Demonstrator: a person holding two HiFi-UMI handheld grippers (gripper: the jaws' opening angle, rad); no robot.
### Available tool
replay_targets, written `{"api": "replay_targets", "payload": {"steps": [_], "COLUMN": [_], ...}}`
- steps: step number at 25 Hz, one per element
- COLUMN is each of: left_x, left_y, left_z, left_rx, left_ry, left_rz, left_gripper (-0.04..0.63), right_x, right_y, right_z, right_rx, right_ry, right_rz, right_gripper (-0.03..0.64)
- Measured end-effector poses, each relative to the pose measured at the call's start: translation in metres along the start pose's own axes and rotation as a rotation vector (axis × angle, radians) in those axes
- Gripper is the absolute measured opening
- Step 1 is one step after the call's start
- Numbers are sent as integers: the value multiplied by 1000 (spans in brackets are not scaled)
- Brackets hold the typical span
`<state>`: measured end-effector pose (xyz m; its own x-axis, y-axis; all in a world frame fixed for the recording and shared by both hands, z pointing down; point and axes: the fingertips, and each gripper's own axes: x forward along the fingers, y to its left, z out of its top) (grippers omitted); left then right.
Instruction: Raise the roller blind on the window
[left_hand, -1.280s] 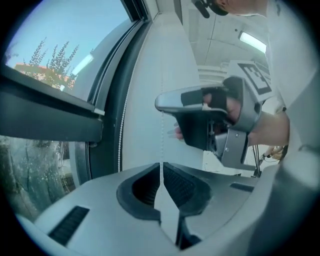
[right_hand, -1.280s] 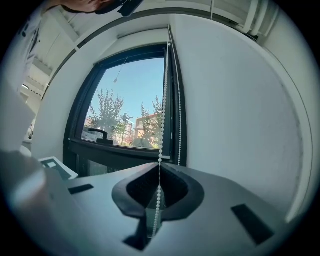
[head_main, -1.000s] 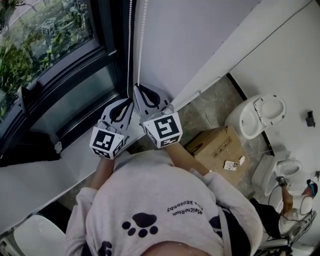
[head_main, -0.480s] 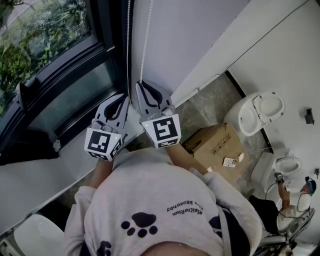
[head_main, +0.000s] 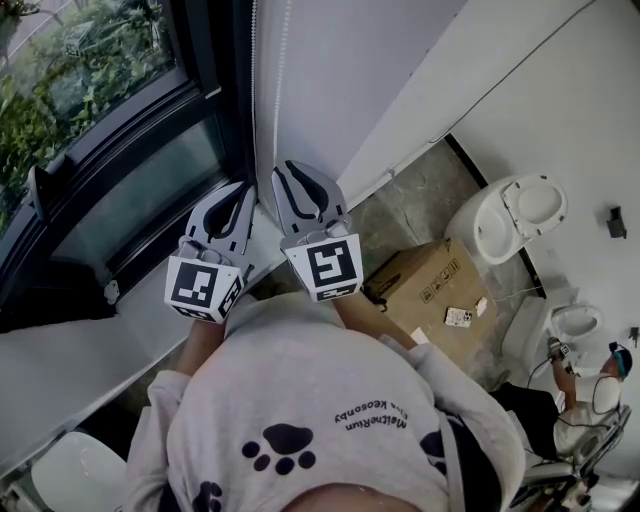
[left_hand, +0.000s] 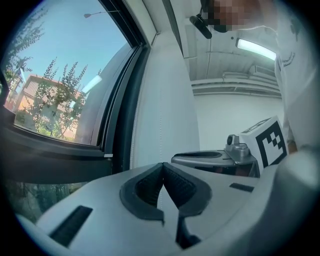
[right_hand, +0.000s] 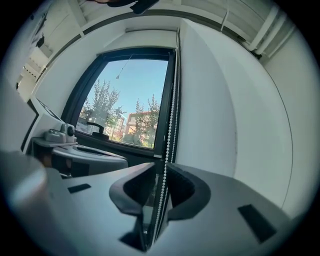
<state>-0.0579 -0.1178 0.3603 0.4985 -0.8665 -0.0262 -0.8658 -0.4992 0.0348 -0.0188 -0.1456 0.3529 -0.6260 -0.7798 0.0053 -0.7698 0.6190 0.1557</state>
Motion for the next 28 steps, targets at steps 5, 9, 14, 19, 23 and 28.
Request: {"api": "replay_targets", "payload": {"steps": [5, 9, 14, 19, 23, 28], "left_x": [-6, -15, -24, -34, -37, -39], "left_y": [-1, 1, 2, 6, 9, 7], "left_z": [6, 12, 16, 20, 19, 20], "left_rx": [-4, 6, 21, 41, 38, 46], "left_ry": [-14, -31, -43, -55, -50, -53], "left_rz": [22, 75, 132, 181, 191, 198], "left_gripper": [9, 9, 8, 8, 8, 8], "right_x": [-15, -28, -37, -45, -50, -53], "right_y": [1, 0, -1, -2, -2, -6], "right_z": [8, 10, 14, 21, 25, 20], "right_rx": [8, 37, 58, 43, 41, 3], "right_ry": [-19, -18, -27, -47, -65, -50], "right_rz": [-13, -29, -64, -95, -111, -159], "right_gripper": [58, 58, 54, 17, 11, 9]}}
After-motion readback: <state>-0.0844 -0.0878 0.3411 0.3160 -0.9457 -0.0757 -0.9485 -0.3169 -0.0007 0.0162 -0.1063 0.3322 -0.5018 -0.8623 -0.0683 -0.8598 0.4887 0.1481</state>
